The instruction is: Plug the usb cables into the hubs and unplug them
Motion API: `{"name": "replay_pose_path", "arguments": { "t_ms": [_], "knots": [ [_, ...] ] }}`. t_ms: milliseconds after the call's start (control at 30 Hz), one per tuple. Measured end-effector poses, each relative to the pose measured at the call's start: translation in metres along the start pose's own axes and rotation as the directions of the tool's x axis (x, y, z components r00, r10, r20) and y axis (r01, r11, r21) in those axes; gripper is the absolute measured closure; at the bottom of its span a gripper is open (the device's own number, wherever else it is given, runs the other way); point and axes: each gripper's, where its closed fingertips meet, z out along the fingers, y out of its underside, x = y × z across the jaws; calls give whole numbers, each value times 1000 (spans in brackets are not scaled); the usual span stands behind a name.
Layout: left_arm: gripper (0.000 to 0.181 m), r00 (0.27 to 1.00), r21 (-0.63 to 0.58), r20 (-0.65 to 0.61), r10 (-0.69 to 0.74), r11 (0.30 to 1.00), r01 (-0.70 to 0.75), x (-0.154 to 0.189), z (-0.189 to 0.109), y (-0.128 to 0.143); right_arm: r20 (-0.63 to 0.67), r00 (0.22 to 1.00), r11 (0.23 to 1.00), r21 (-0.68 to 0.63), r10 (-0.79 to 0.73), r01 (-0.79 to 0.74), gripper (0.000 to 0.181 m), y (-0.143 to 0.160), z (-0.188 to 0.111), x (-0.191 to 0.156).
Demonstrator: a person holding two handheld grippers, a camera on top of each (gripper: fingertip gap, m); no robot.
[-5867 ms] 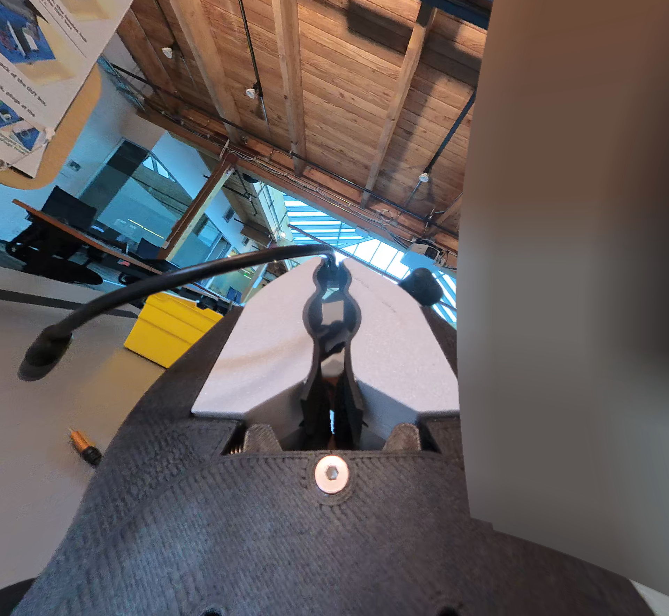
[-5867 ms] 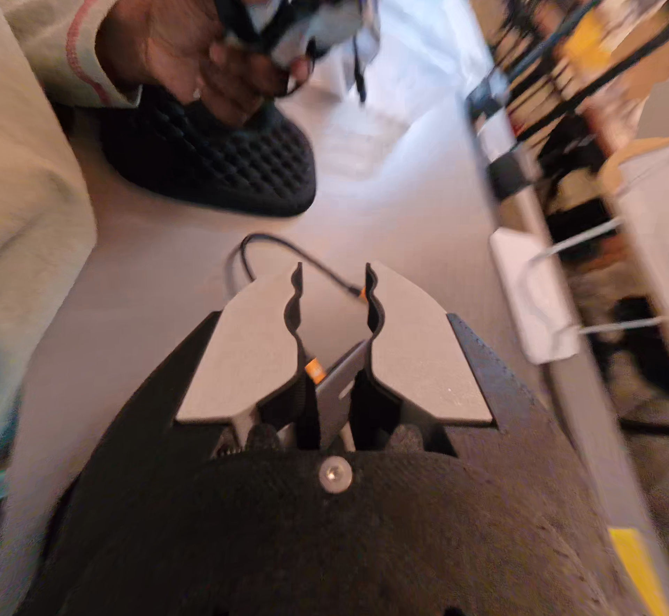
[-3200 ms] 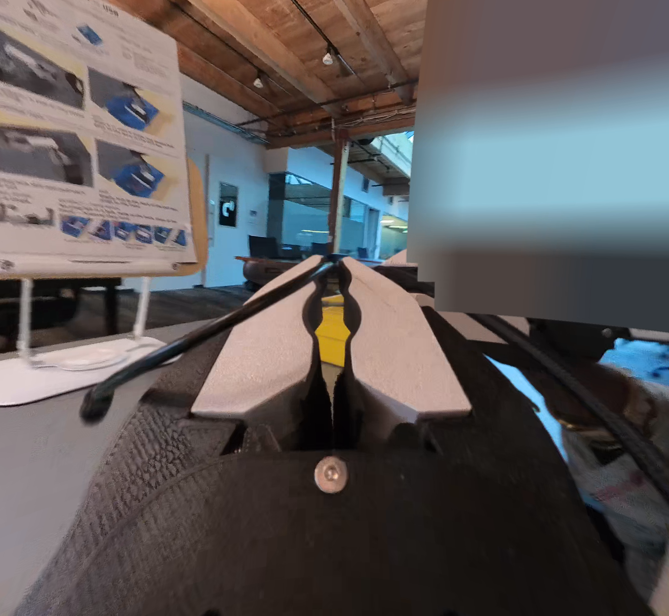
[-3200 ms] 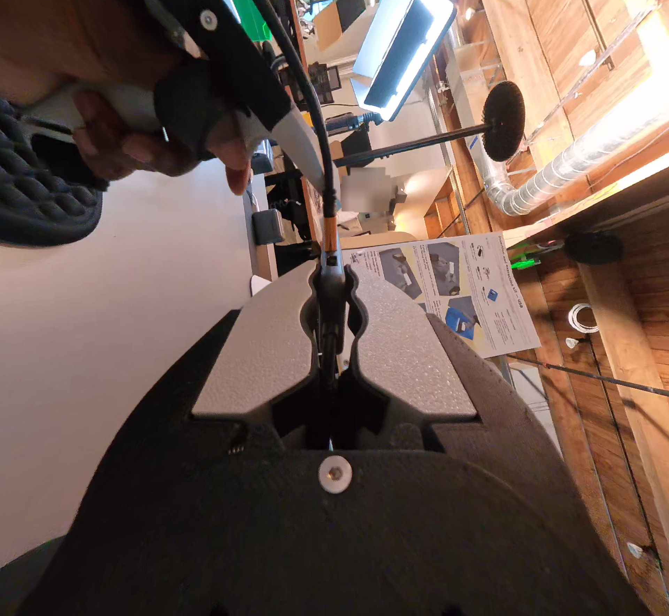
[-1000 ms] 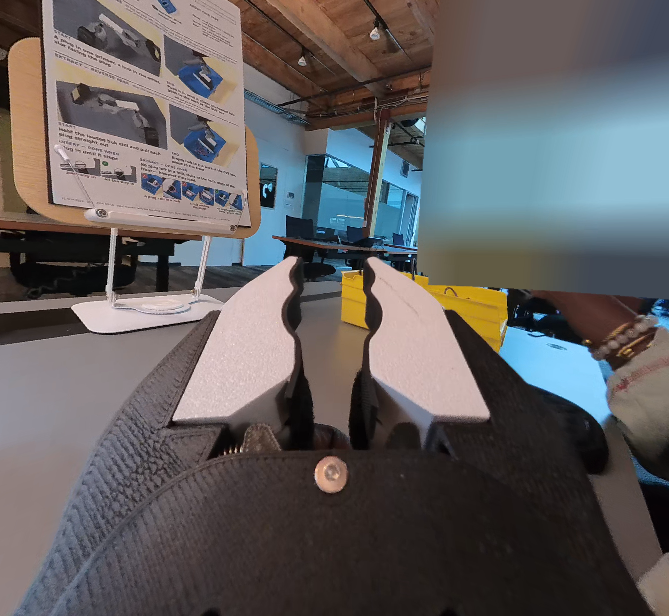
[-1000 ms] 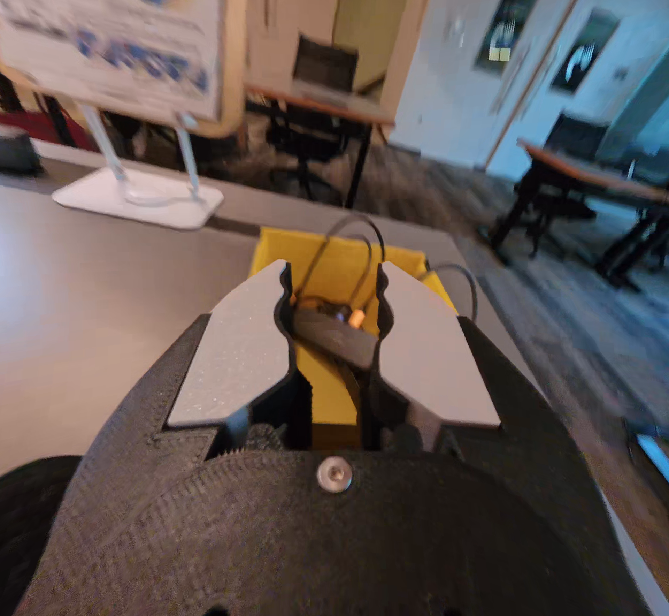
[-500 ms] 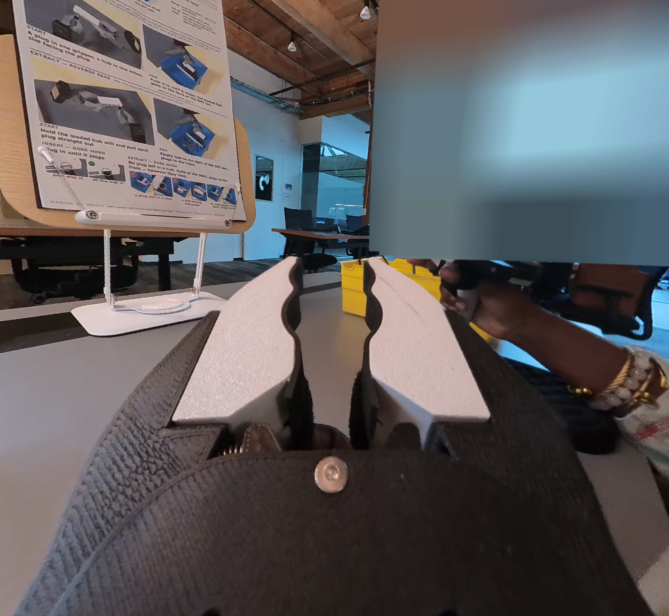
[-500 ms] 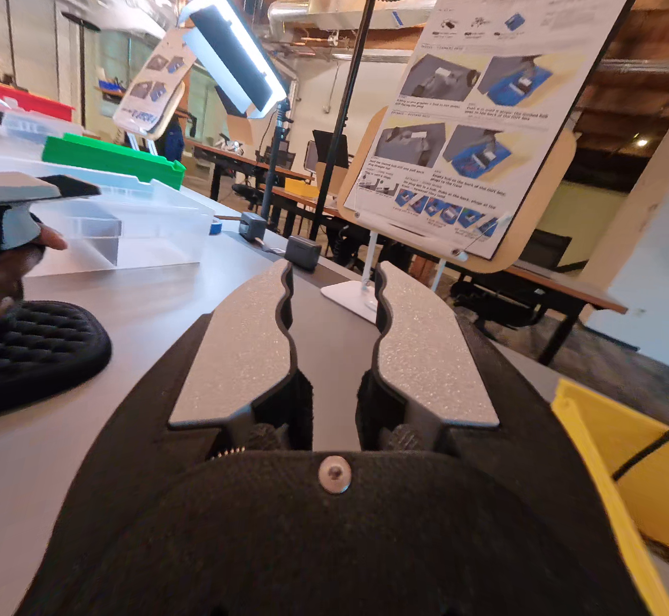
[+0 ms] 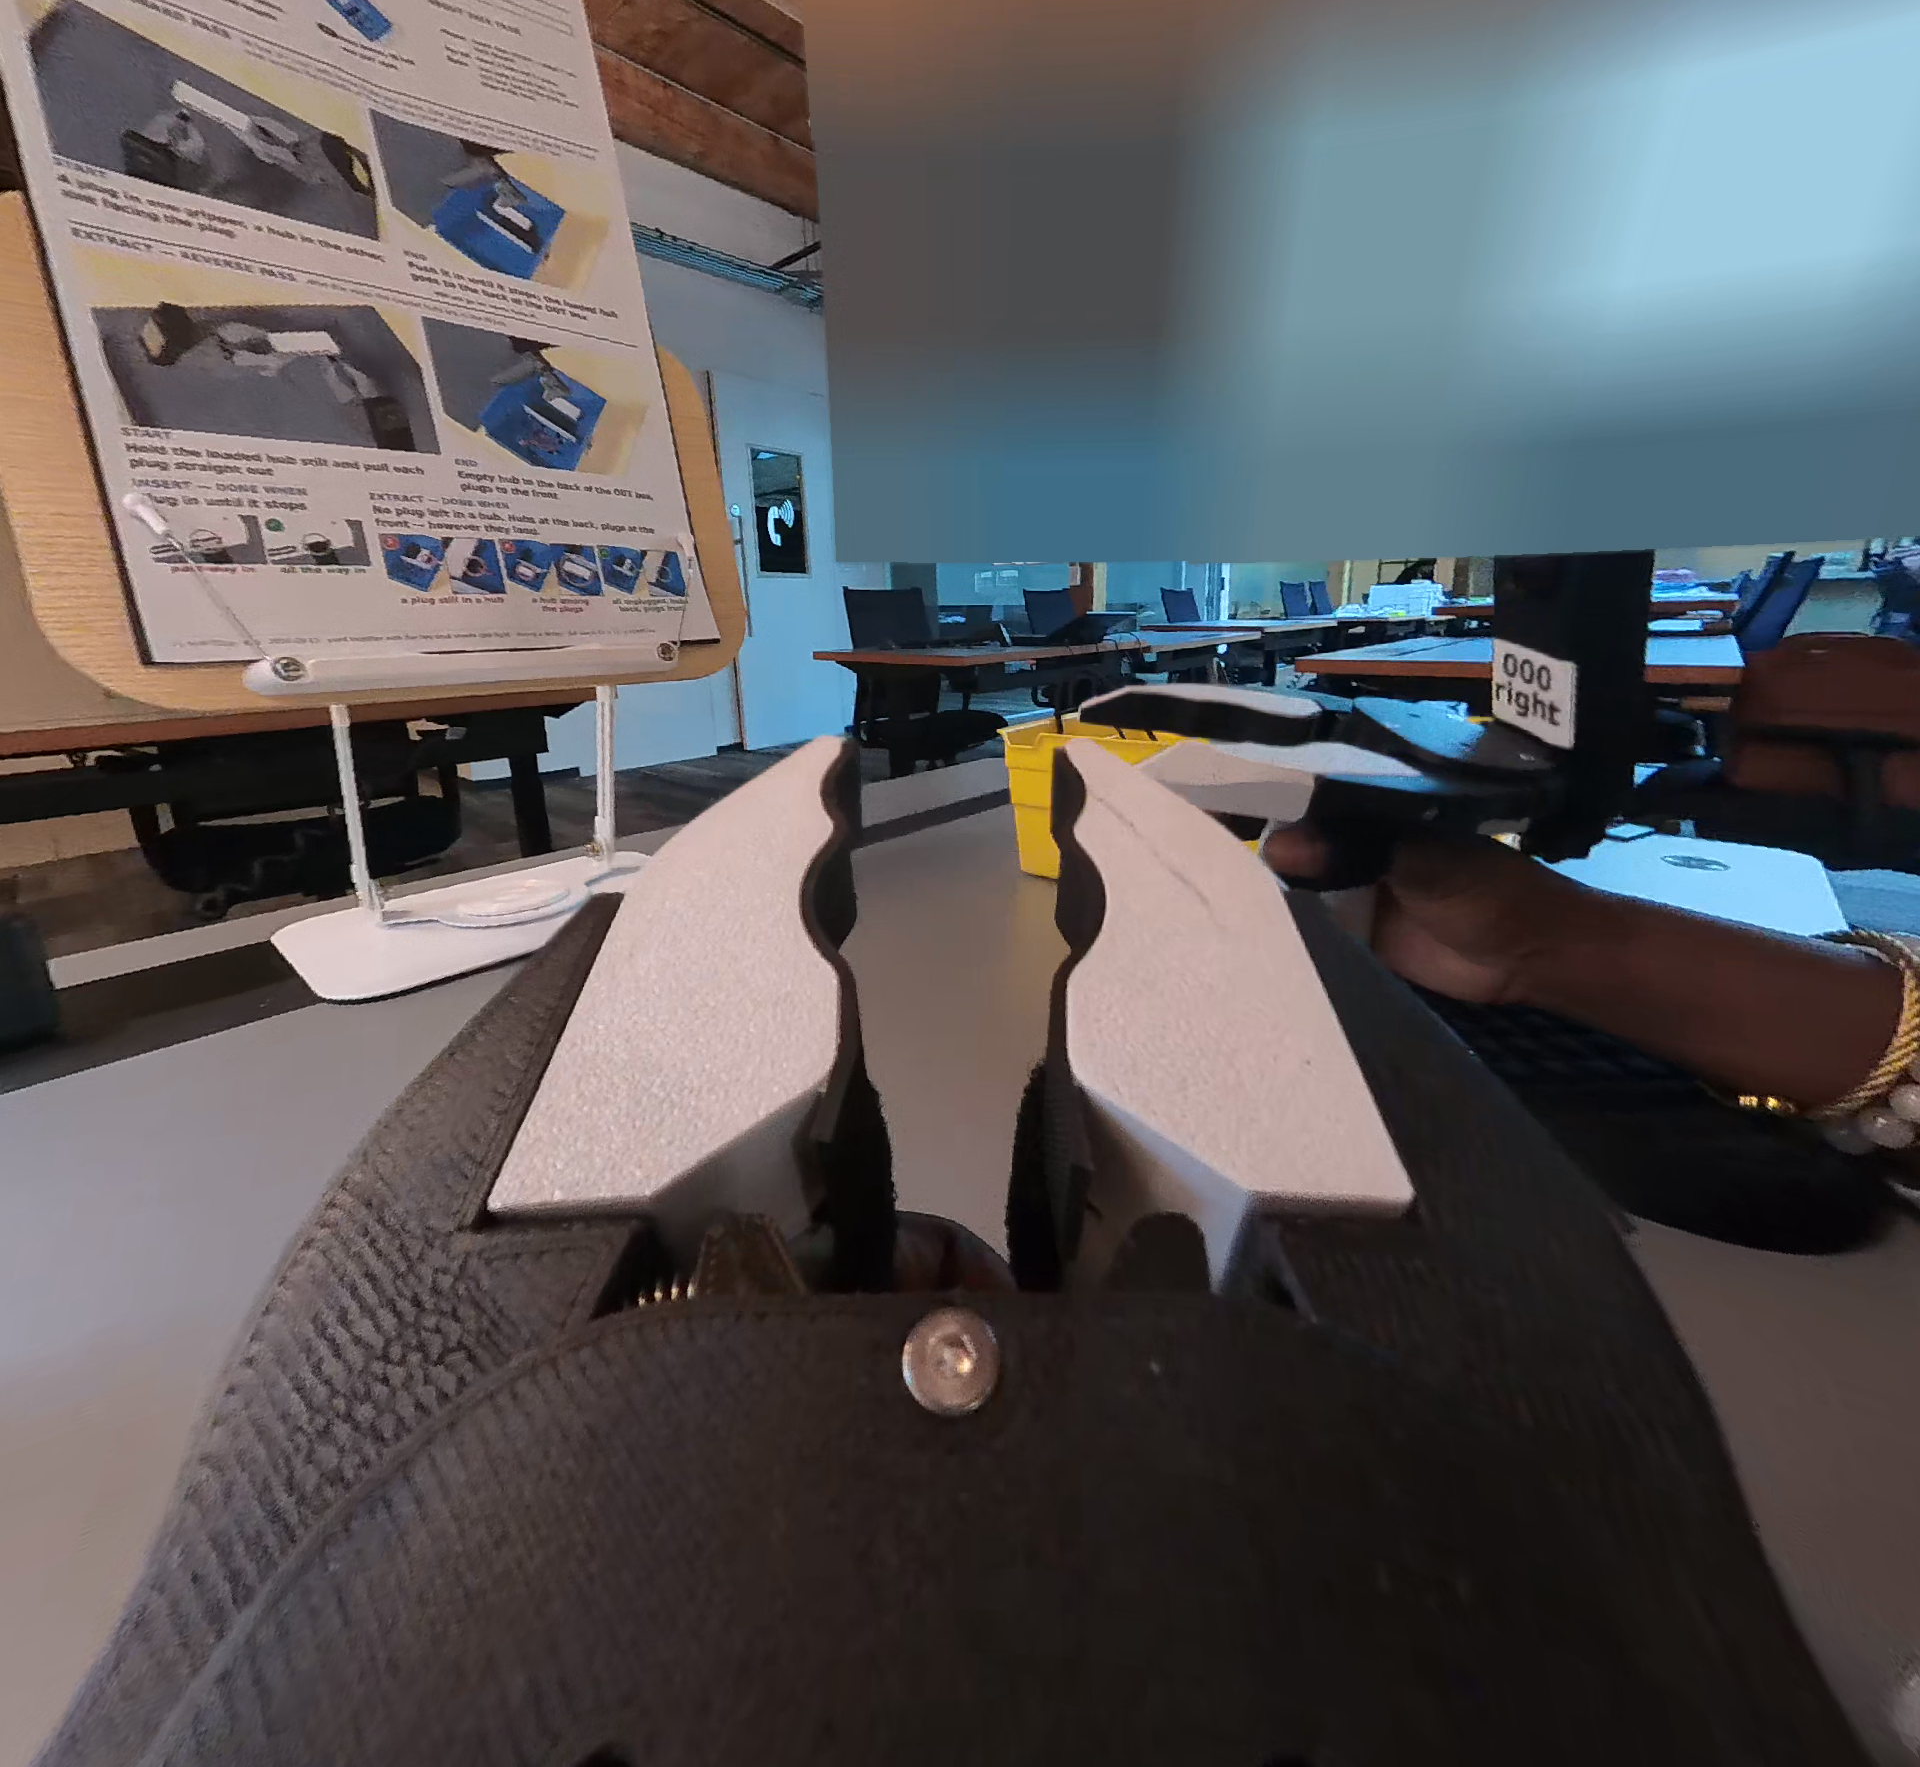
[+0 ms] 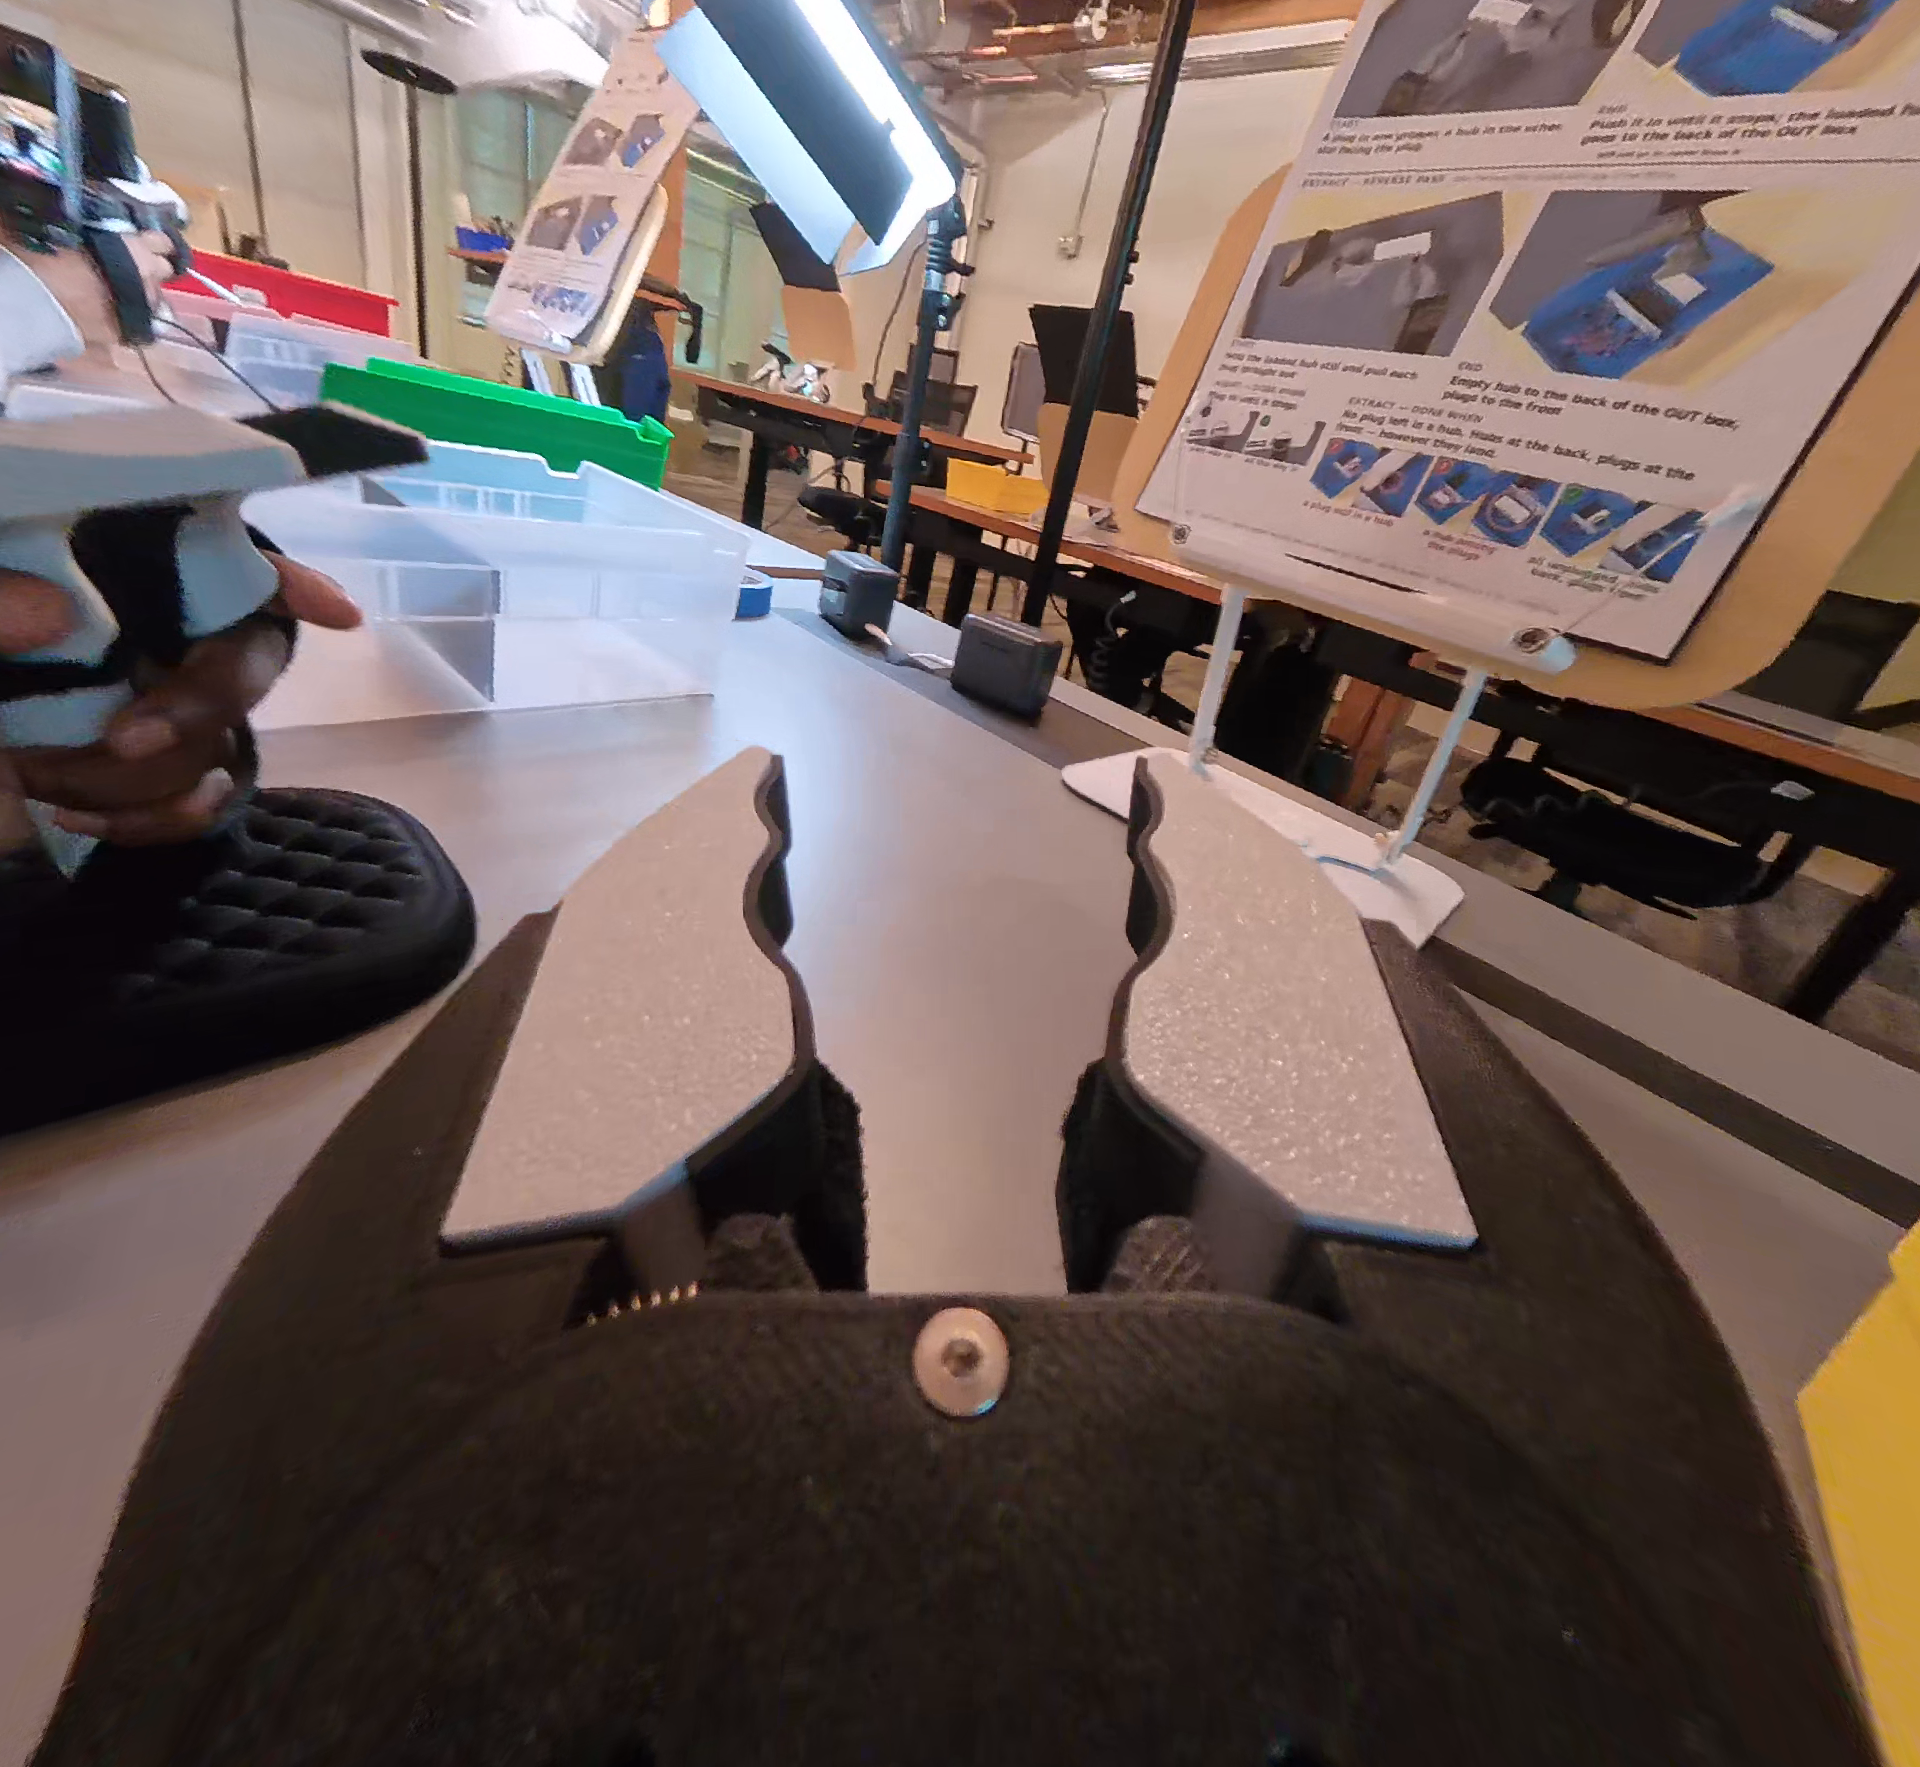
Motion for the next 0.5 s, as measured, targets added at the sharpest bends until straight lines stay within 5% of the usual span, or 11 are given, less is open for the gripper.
{"name": "replay_pose_path", "arguments": {
  "t_ms": [267,400,500],
  "knots": [
    [139,993,62,99,62,996,-69,-12,-12,-36,-124,989,995,-66,-79,71,106,-27,-9,18],
    [129,973,-63,195,120,992,-110,-40,-37,-75,-244,961,979,-185,-128,83,95,-53,-38,41],
    [123,942,-203,288,172,972,-115,-75,-73,-85,-316,934,935,-350,-165,47,93,-45,-71,69]
  ]
}}
